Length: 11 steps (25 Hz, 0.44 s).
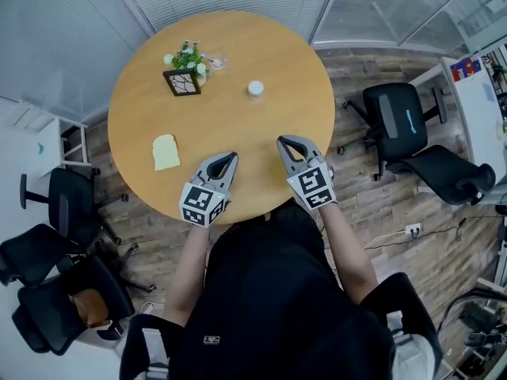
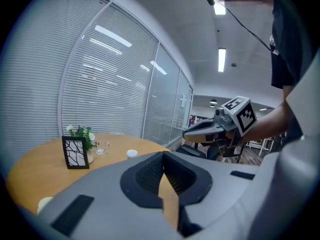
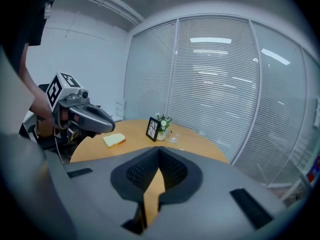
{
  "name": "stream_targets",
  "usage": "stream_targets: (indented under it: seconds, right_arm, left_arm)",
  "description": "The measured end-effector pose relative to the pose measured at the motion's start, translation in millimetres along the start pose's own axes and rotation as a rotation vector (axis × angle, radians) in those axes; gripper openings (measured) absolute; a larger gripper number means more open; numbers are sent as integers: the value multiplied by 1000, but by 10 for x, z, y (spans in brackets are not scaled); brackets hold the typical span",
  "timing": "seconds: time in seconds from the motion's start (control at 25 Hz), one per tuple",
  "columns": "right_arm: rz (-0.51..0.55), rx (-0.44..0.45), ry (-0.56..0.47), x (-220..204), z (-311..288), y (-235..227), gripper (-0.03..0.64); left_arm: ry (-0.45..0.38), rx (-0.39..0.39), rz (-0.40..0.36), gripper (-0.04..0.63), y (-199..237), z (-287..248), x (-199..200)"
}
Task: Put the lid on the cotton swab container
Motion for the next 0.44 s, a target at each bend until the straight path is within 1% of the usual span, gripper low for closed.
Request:
stream_targets:
  seconds: [0.16,0.44]
  right_arm:
    - [0,-7,1,-37,70,26,5]
    - [-16,-23,1,-52,145,98,4]
  left_arm:
    - [-15,-2,-6,6,-11,16,30]
    - [-18,-2,4,6,-36,127,-3]
Point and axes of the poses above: the fingertips, and each gripper's own axes: z backward along the fingers, y to its left, x out of its top, the point moved 5 cm from there along z, backward along the fingers, and after that the axes turned 5 degrees about -x, right-handed, at the moved point
